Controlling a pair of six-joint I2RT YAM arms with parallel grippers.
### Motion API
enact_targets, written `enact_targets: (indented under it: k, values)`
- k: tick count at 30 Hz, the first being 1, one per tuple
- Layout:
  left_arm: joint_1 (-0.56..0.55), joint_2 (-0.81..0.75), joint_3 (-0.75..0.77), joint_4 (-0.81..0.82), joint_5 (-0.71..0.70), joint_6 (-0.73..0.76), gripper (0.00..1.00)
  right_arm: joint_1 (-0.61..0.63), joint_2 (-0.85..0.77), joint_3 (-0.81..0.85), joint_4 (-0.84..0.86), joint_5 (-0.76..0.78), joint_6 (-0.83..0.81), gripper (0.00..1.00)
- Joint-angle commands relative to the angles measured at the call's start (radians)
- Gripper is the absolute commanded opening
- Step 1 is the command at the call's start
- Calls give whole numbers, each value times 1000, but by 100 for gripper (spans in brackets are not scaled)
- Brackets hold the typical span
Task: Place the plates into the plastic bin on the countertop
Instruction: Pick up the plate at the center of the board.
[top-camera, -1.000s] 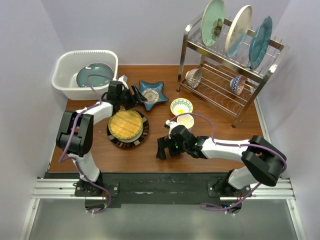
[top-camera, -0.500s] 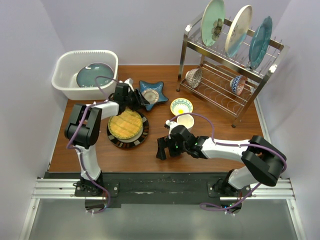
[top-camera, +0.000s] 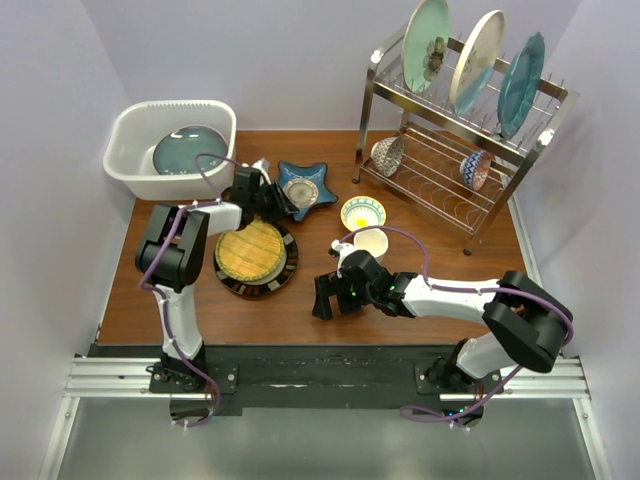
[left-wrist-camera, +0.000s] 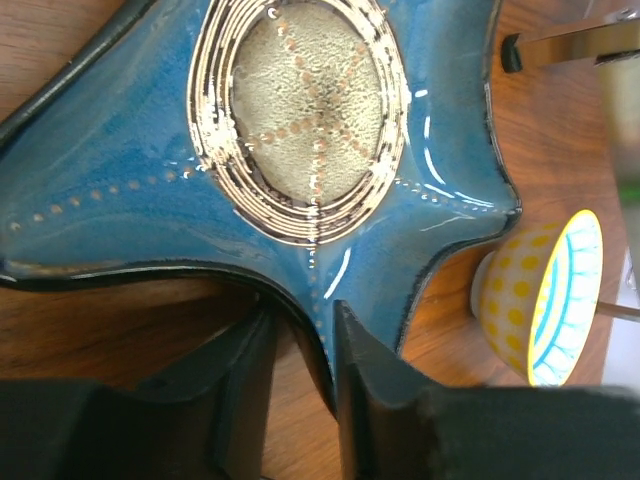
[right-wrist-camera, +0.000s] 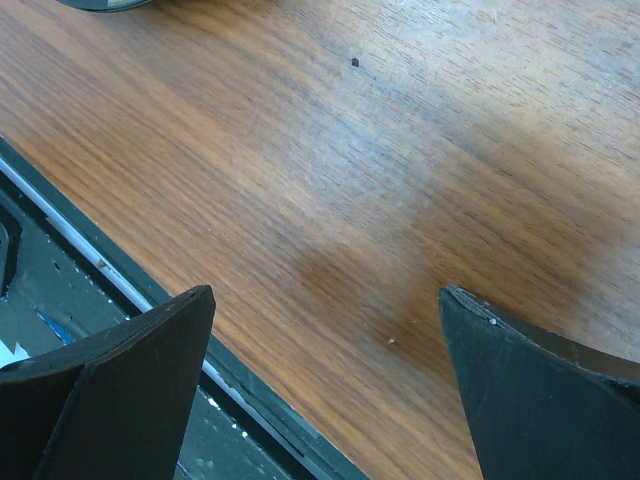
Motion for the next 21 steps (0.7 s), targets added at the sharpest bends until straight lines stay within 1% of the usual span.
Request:
enact_targets:
  k: [1,2,4,5,21]
  values:
    - [-10,25,48,18,4,16,27,4,3,-1,-2,-1,-6,99]
    - [-10,30,48,20,7,16,17,4,5,-1,-2,1,-6,99]
    - [-10,31,48,20,5,16,3,4,3,-1,-3,1,-6,99]
    - [-10,30,48,20,1,16,0,4,2,-3,-5,2,-4,99]
    - [-7,-19,114,-38,-31,33,0,4,-15,-13,-8,10,-4,99]
